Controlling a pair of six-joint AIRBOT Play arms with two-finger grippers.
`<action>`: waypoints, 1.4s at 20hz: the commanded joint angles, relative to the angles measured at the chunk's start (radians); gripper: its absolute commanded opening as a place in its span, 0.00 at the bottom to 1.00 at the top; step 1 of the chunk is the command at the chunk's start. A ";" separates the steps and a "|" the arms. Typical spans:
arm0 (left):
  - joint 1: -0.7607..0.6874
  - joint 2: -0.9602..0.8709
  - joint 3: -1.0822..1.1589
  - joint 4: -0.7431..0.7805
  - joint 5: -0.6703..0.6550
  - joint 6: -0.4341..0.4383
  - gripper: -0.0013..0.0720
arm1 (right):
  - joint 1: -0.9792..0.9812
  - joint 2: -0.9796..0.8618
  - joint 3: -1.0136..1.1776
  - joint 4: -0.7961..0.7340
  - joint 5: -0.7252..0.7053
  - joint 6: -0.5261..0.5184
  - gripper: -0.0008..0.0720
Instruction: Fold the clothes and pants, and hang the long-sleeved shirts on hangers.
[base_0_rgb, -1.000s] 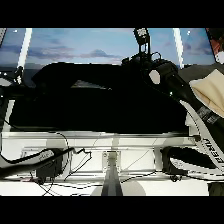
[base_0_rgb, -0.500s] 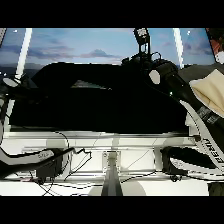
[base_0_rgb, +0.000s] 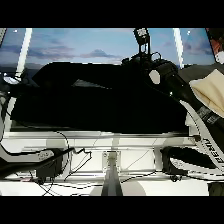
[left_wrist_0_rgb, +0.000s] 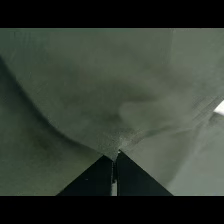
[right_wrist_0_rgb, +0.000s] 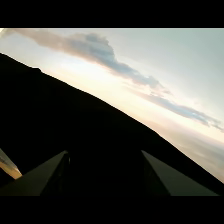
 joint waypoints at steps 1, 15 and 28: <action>0.000 0.023 0.024 -0.012 -0.006 0.000 0.03 | 0.001 0.000 0.000 0.000 0.003 0.000 0.71; 0.048 0.304 0.320 -0.277 0.568 0.000 0.03 | -0.167 0.001 0.002 -0.044 0.018 0.000 0.06; 0.201 0.137 0.319 0.401 0.219 0.000 0.03 | -0.790 -0.097 0.000 0.472 0.616 -0.416 0.43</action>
